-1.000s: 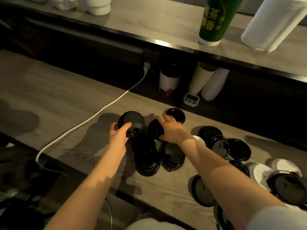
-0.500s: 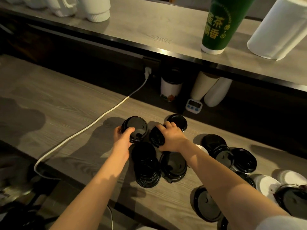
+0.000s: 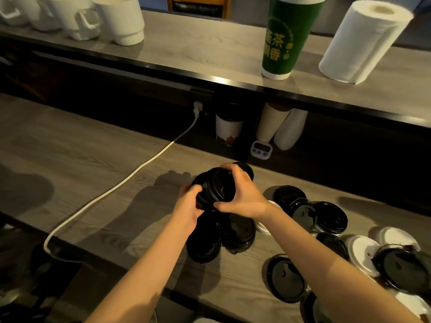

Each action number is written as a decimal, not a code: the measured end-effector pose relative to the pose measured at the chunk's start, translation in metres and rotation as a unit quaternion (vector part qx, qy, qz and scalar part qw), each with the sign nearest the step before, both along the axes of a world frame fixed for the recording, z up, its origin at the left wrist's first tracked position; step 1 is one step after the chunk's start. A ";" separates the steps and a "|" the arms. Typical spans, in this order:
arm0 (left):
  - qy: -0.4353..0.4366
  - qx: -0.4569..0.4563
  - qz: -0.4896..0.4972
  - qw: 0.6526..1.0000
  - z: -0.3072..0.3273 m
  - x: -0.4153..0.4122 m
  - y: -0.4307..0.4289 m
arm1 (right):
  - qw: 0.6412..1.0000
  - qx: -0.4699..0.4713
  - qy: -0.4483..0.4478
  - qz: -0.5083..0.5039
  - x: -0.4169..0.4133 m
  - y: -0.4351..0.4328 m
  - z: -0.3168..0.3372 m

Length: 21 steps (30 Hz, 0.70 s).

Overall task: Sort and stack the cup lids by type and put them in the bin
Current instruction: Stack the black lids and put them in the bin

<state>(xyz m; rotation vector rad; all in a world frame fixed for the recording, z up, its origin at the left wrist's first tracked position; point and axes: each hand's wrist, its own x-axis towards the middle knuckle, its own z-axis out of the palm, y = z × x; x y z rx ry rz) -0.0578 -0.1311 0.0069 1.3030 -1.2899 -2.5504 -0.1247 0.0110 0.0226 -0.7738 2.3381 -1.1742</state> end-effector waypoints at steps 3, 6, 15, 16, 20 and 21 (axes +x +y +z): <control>0.002 0.027 -0.018 0.999 0.004 0.005 0.006 | 1.000 0.007 0.013 0.008 0.007 0.003 0.007; 0.008 0.018 -0.026 0.999 0.006 0.011 0.008 | 0.999 0.002 0.034 0.006 0.015 0.006 0.009; 0.025 -0.029 -0.002 0.999 0.011 0.024 0.010 | 0.971 -0.178 -0.066 -0.146 0.026 0.041 0.021; 0.031 -0.037 0.002 0.999 0.012 0.025 0.011 | 0.973 -0.168 -0.062 -0.146 0.029 0.049 0.019; 0.061 -0.066 -0.003 0.996 0.019 0.035 0.021 | 0.976 -0.125 -0.058 -0.168 0.049 0.079 0.007; 0.063 -0.069 -0.008 0.996 0.019 0.038 0.025 | 0.975 -0.126 -0.058 -0.173 0.054 0.084 0.005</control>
